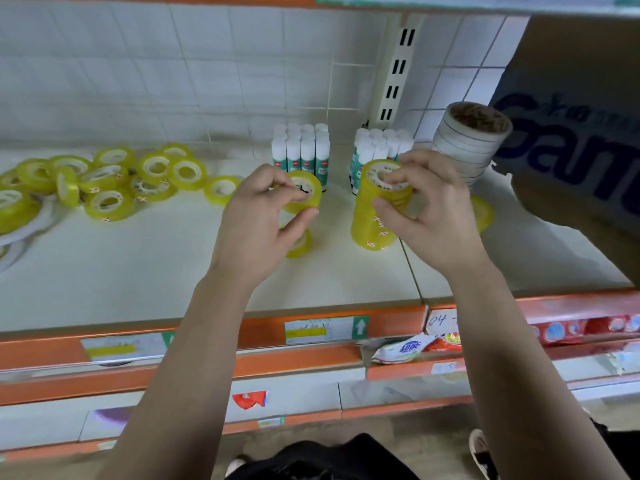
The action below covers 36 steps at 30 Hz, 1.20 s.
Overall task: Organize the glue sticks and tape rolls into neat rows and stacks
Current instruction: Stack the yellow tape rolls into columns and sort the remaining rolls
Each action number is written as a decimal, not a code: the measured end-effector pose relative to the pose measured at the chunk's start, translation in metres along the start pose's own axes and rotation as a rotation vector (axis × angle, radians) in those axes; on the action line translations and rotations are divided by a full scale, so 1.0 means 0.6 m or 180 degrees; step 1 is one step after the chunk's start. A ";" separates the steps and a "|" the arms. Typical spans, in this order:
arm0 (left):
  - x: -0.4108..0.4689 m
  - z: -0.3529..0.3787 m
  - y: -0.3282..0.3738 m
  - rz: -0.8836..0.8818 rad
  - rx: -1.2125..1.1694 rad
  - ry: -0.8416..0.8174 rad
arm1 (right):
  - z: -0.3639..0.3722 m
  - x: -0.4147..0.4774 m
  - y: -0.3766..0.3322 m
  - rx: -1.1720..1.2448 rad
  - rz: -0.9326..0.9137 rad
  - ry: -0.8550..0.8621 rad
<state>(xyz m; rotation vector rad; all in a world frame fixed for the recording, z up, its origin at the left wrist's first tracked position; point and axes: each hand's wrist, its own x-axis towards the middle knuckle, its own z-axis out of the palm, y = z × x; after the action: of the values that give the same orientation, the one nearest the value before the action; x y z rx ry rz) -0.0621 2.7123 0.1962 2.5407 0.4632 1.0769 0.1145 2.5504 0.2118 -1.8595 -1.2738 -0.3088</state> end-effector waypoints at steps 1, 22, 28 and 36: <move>0.001 0.002 0.001 0.0001 -0.0009 0.0003 | -0.002 -0.001 0.001 0.0039 0.0032 0.0004; 0.009 0.006 0.022 0.0039 -0.0078 0.0064 | -0.005 0.003 0.023 0.0481 0.0218 -0.0054; 0.011 0.008 0.028 0.0055 -0.0068 0.0064 | -0.009 0.005 0.025 0.0560 0.0236 -0.0165; 0.011 0.011 0.036 0.0036 -0.0102 0.0098 | -0.006 0.005 0.027 0.0661 0.0254 -0.0120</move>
<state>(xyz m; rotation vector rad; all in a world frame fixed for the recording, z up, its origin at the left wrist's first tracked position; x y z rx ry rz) -0.0498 2.6948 0.2052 2.5049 0.4367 1.1198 0.1308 2.5475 0.2076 -1.7399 -1.2053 -0.0949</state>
